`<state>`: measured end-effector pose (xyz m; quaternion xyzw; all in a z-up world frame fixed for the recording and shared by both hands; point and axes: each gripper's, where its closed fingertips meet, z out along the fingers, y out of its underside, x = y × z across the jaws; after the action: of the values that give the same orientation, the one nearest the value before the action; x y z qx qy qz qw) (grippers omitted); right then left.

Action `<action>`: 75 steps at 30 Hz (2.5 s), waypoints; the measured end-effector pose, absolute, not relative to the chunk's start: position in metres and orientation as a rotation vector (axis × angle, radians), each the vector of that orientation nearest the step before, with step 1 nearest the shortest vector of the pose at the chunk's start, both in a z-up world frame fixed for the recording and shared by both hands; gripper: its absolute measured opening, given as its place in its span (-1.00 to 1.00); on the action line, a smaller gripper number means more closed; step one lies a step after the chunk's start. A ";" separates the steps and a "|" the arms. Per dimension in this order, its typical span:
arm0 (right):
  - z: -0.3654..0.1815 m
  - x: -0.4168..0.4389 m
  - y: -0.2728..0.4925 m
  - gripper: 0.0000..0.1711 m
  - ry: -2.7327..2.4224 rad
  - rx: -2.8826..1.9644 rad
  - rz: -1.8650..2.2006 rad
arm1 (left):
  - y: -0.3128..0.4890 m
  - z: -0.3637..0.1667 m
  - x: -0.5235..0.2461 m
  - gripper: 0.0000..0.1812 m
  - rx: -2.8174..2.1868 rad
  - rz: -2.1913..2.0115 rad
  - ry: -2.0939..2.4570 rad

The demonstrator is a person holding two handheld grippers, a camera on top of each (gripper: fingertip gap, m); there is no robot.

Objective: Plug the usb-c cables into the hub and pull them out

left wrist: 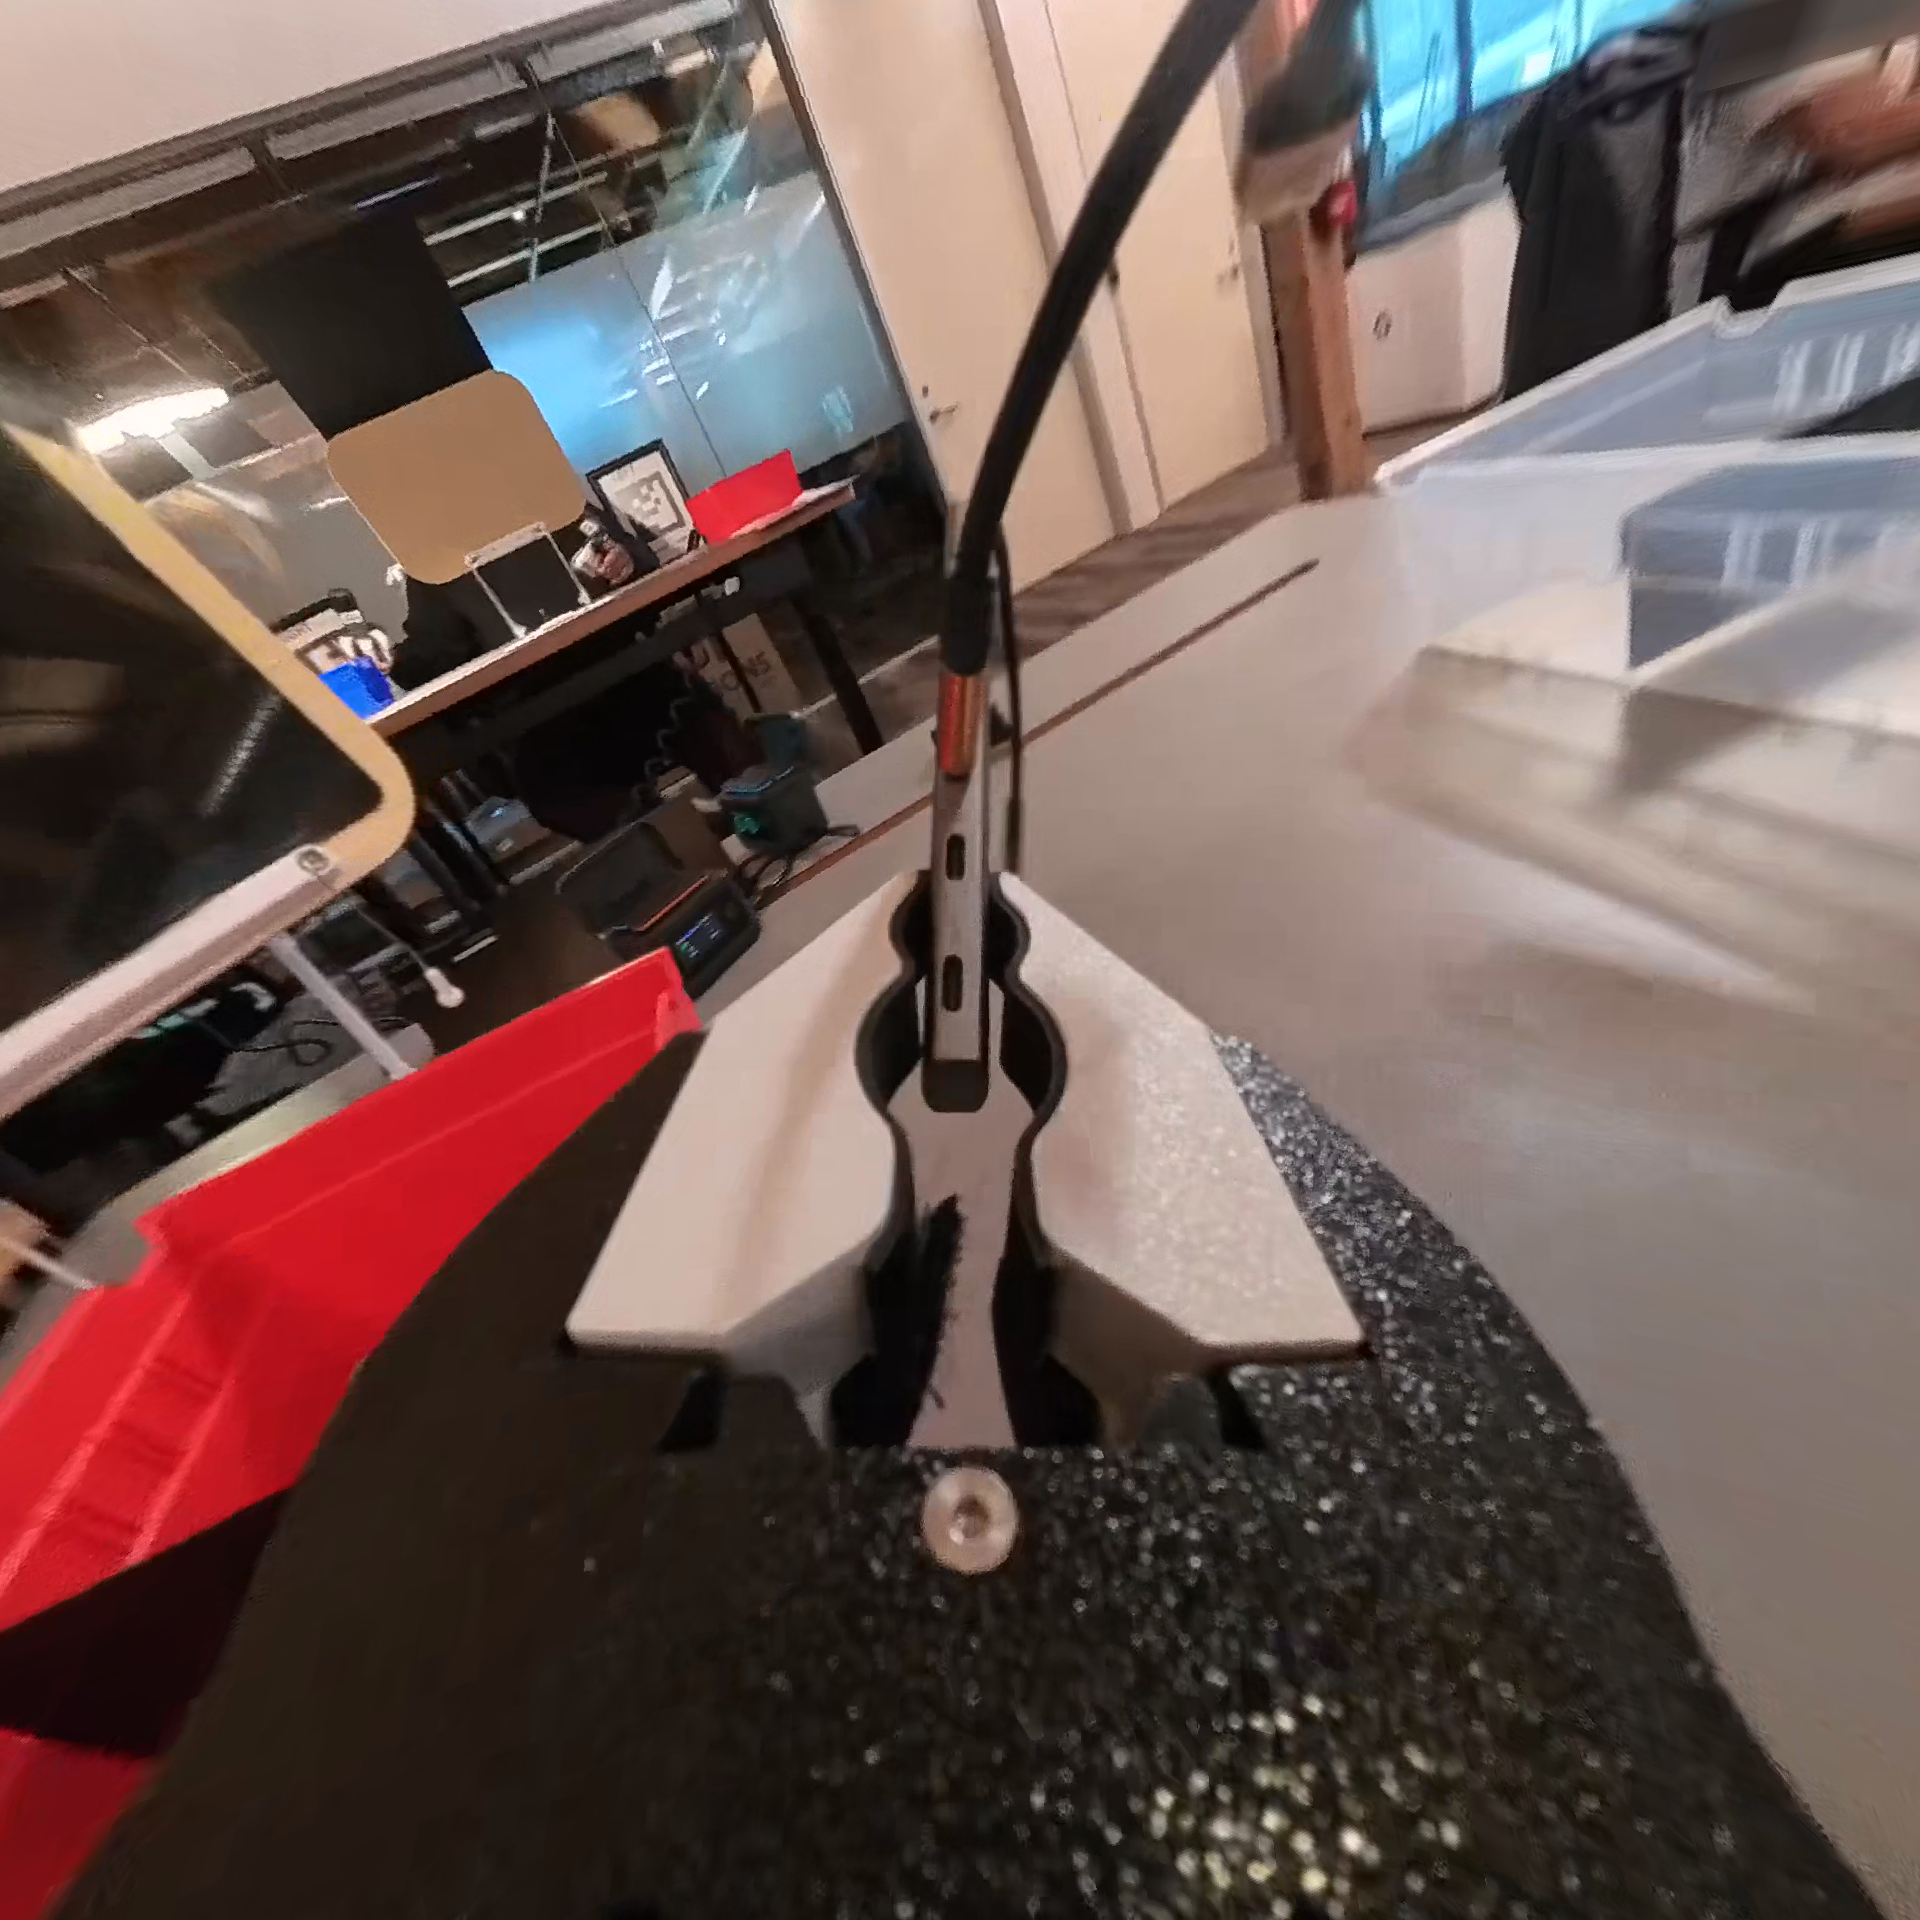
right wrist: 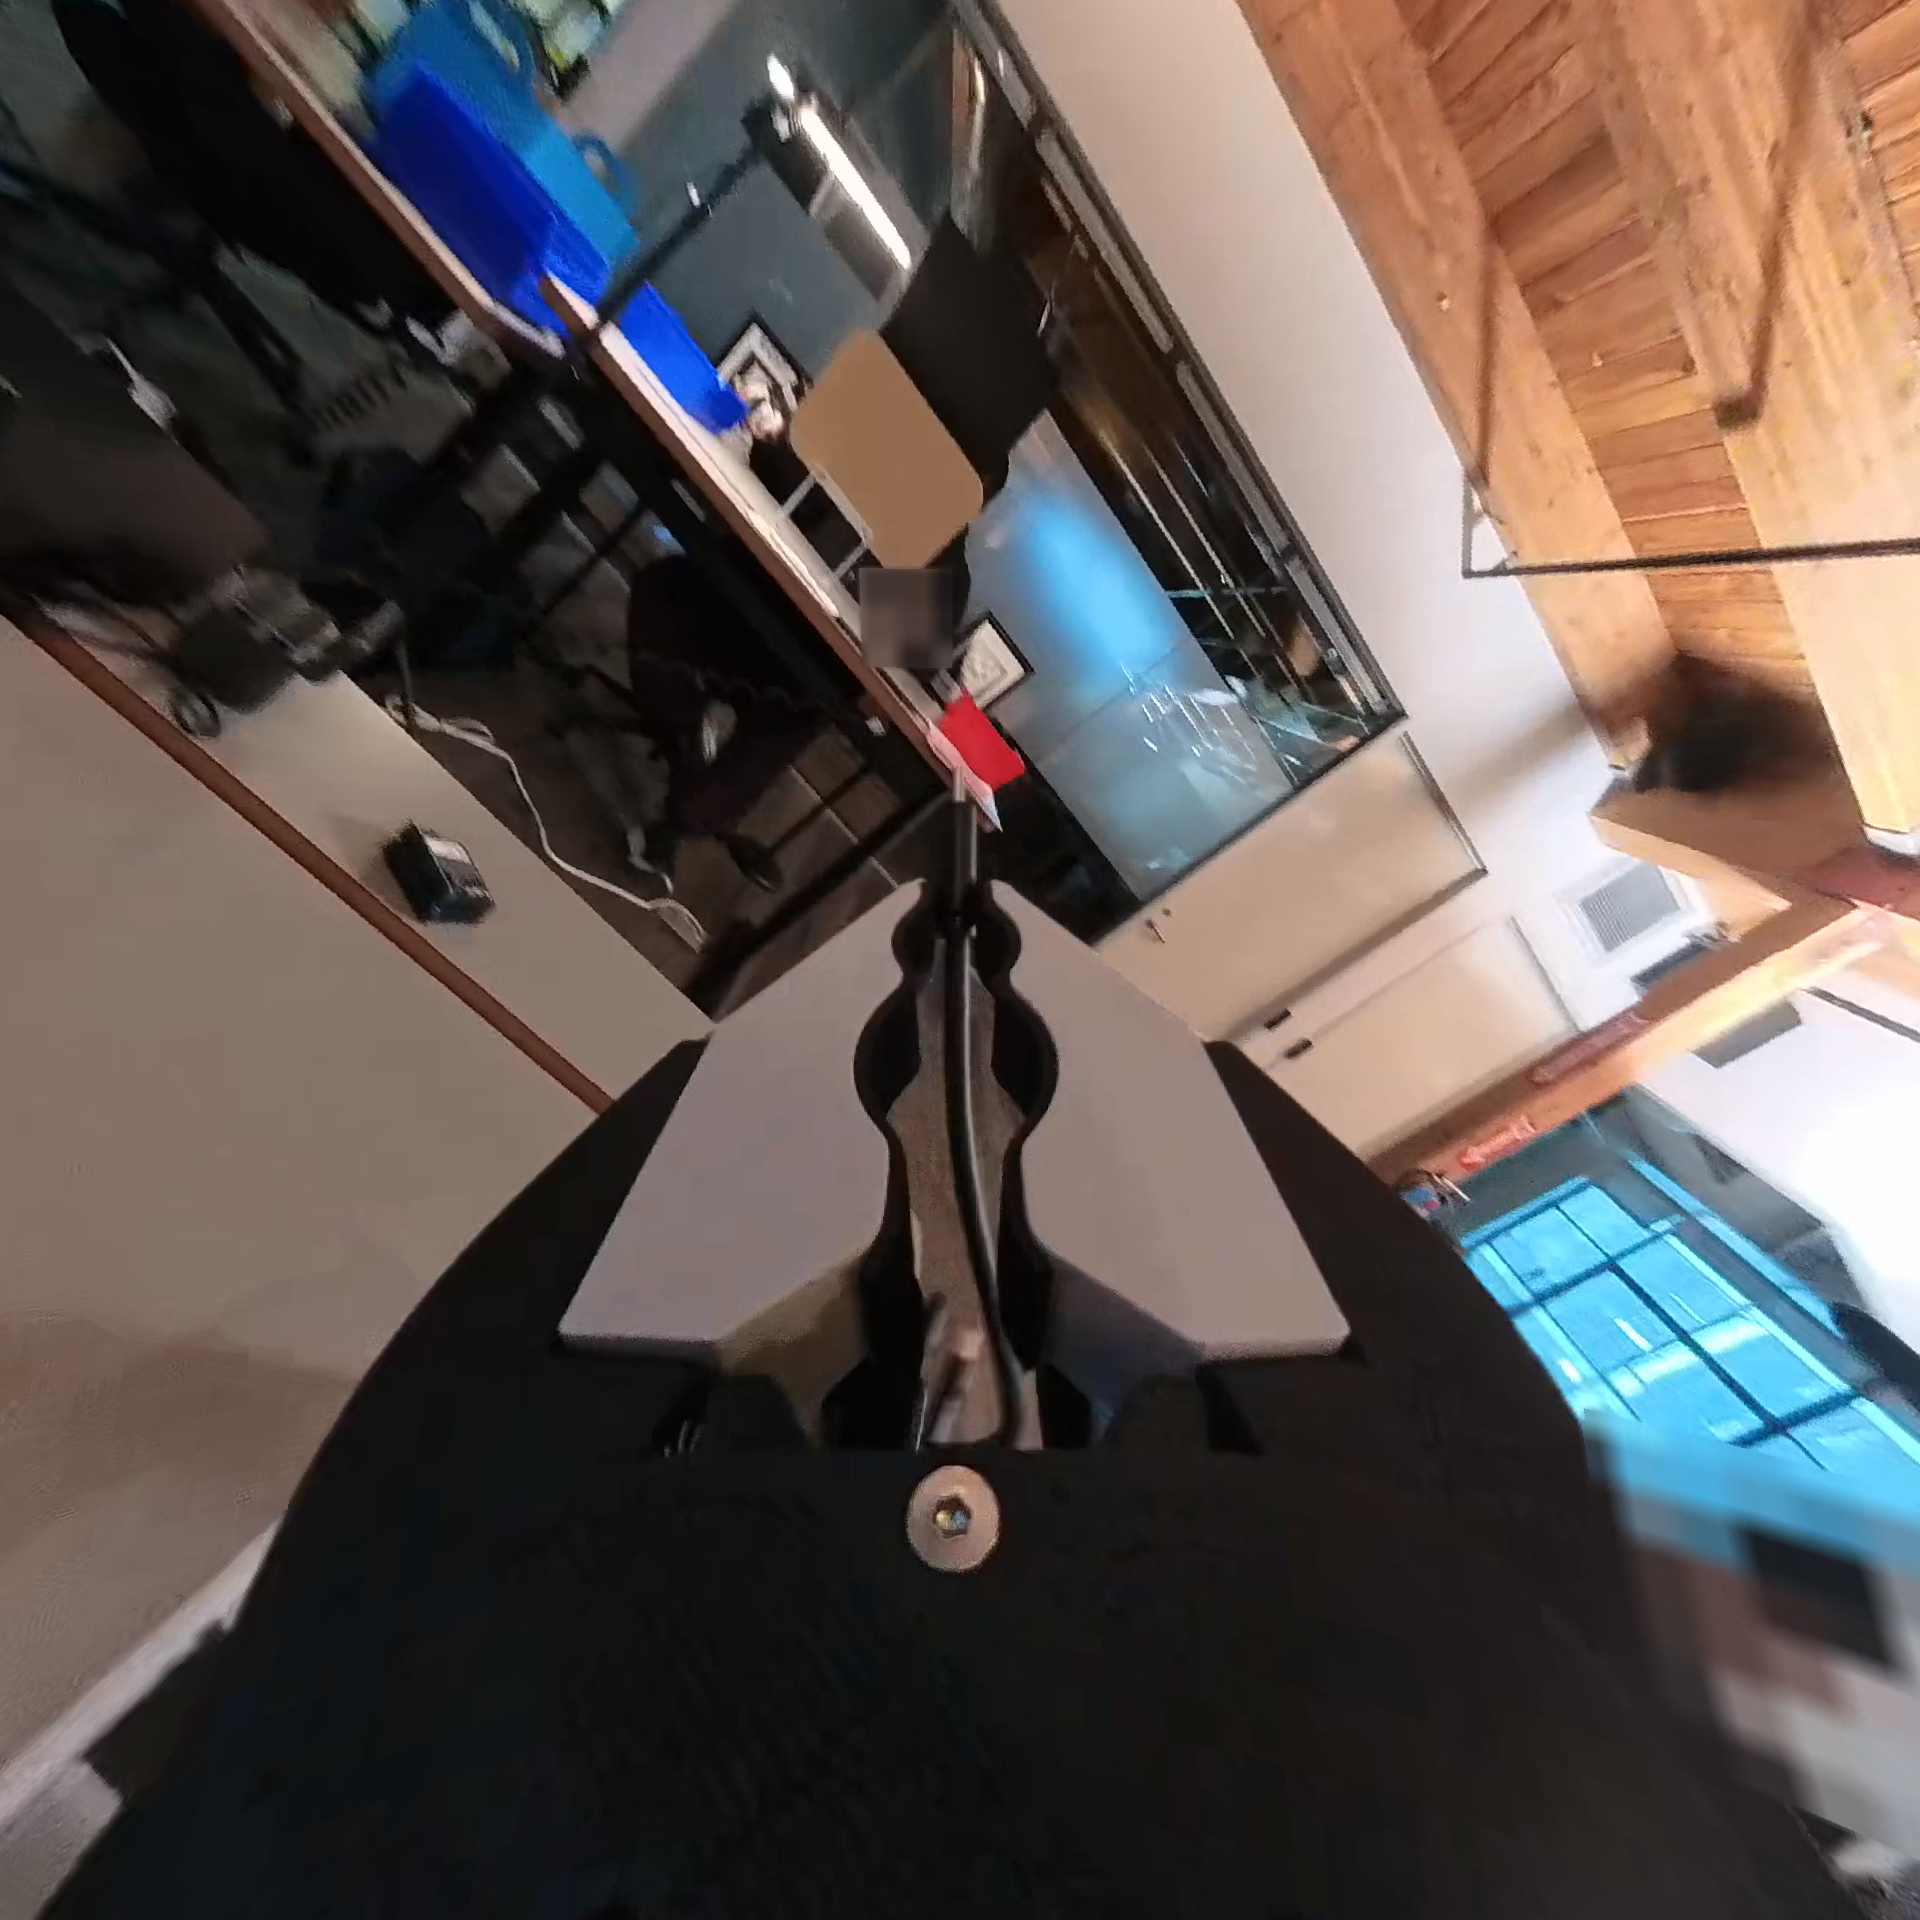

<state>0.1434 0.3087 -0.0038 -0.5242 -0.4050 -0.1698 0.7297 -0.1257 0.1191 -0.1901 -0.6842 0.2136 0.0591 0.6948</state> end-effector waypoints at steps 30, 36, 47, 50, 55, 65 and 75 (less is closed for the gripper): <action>-0.262 -0.011 0.103 -0.94 -1.538 -1.380 0.194 | 0.160 -0.310 -0.105 -0.92 -1.798 0.915 1.132; -0.301 -0.002 0.128 -0.94 -1.635 -1.471 0.059 | 0.152 -0.317 -0.097 -0.89 -1.745 0.905 1.224; -0.324 0.008 0.151 -0.94 -1.646 -1.532 0.103 | 0.136 -0.323 -0.082 -0.84 -1.568 0.773 1.359; -0.324 0.008 0.151 -0.93 -1.661 -1.512 0.089 | 0.136 -0.320 -0.083 -0.86 -1.545 0.767 1.360; -0.289 -0.014 0.130 -0.93 -1.699 -1.209 -0.038 | 0.138 -0.306 -0.087 -0.91 -1.612 0.716 1.314; -0.287 -0.027 0.135 -0.94 -1.771 -1.032 -0.219 | 0.137 -0.305 -0.072 -0.87 -1.633 0.632 1.315; -0.314 -0.020 0.138 -0.94 -1.833 -1.125 -0.040 | 0.127 -0.332 -0.064 -0.78 -1.476 0.611 1.494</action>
<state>-0.0195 0.1379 -0.3141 -0.4603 -0.7497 -0.0163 0.4753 -0.0638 0.1275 -0.3321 -0.5995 0.6068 0.2481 0.4592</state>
